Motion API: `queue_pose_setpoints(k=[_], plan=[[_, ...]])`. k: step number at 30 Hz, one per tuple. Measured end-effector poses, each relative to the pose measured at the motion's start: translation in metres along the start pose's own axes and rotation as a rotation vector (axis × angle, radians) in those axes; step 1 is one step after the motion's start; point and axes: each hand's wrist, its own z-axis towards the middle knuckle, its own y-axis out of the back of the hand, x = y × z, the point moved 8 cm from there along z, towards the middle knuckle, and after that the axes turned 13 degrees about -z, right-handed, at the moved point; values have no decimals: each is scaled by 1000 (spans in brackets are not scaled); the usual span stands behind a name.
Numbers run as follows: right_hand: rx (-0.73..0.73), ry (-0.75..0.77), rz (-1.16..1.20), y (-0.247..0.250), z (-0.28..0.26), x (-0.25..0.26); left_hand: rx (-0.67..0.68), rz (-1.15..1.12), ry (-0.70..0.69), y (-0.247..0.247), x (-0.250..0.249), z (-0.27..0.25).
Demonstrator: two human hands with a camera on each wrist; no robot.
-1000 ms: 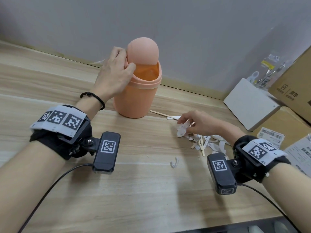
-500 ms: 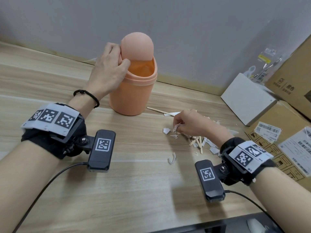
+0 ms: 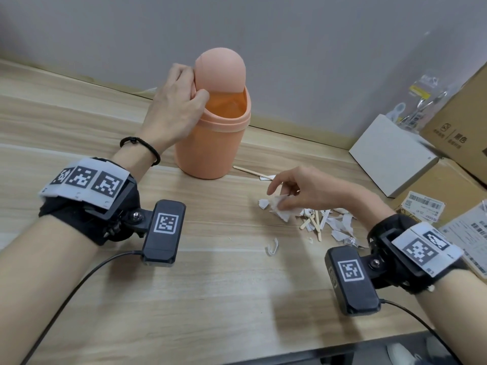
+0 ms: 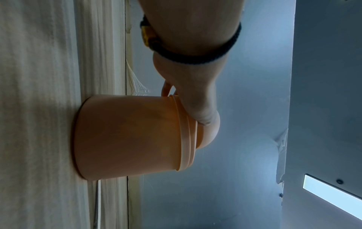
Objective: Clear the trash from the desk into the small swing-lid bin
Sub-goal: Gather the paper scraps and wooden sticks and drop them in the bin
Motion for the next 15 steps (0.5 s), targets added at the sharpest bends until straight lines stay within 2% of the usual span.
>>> queue_pose_setpoints(k=[4,10,15], plan=[[74,-43,-50,-20,1,-4,1,-3,-3,0,-1,0],[70,-44,-121,-24,7,-5,-2,2,-1,0,-2,-1],[3,-61,-163,-20,8,2,5,7,3,-1,-1,-2]])
